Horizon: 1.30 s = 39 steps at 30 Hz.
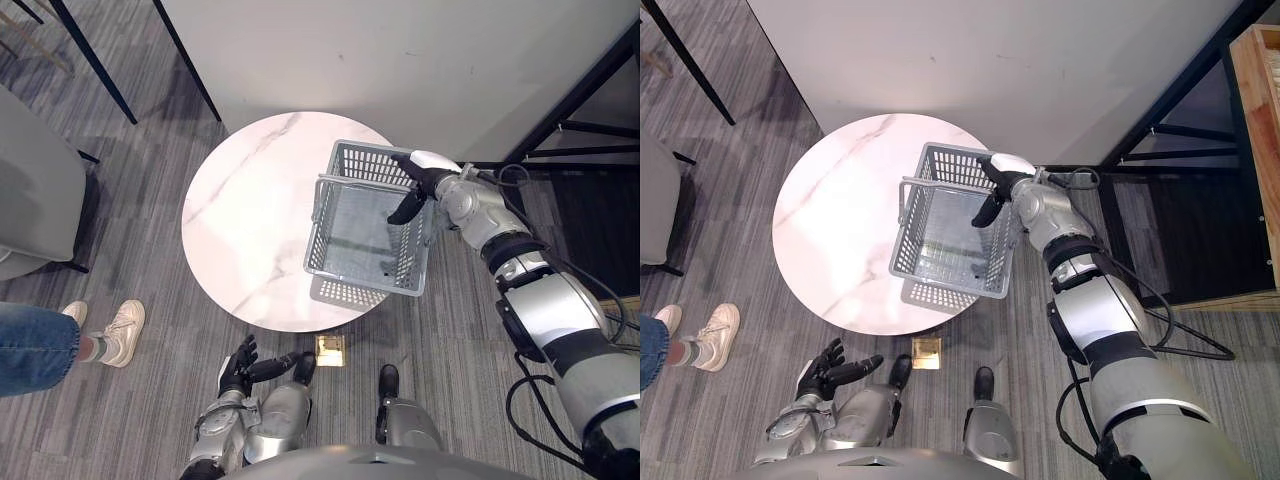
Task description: Pick vegetable in the basket
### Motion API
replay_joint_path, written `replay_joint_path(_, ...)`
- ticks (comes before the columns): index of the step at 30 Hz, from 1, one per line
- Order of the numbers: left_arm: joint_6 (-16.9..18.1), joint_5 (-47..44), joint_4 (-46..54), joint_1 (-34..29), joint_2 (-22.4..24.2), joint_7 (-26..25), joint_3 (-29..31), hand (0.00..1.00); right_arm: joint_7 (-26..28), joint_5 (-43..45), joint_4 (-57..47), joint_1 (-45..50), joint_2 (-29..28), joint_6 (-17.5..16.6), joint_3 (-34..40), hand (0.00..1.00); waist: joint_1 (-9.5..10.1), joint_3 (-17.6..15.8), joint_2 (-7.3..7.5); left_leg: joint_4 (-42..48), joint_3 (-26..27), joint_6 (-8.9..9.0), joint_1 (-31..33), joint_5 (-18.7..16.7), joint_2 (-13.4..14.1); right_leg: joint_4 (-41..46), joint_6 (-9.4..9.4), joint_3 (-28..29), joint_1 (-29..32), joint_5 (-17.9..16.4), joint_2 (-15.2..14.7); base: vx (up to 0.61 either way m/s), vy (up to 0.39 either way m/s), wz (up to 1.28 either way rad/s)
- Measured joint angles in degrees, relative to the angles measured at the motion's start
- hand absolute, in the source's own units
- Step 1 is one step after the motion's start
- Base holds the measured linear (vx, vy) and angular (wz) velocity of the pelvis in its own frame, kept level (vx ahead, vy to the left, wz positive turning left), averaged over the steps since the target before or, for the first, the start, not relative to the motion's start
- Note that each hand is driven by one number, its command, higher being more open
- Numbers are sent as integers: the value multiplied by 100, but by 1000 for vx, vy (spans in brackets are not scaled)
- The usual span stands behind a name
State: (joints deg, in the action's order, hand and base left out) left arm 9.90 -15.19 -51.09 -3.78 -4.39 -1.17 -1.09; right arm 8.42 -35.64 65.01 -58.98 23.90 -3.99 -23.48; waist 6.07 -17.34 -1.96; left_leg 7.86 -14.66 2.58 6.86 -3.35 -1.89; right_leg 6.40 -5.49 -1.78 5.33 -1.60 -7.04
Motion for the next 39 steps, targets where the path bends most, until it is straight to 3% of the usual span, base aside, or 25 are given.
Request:
replay_joint_path(21, -24, 6, -76, 97, -72, 106, -130, 100, 9, 12, -3, 207, -15, -28, 22, 0, 6, -11, 23, -1, -2, 2, -79, 49, -38, 54, 4, -5, -71, -6, -29, 0, 2, 0)
replay_joint_path(31, -135, 14, -112, 98, -164, 190, -39, 100, 193, 463, -1605, 264, 59, -51, -558, 0, -168, 33, 214, -72, 292, 10, -217, 43, 101, 32, -21, 292, -40, 29, 65, -13, -2, -15)
replay_joint_path(35, -148, 56, -131, 49, -242, 202, 95, 100, 249, 690, -2094, 475, 114, -67, -643, 0, -200, 172, 454, -126, 431, 31, -254, 19, 173, -119, -9, 448, -40, 129, 134, 13, -3, -22)
replay_joint_path(39, -147, 204, -122, -15, -243, 203, 220, 100, 321, 980, -2702, 627, 335, -69, -677, 0, -330, 219, 532, -126, 549, 8, -305, -4, 166, -166, -41, 579, -54, 183, 128, 4, 21, -19)
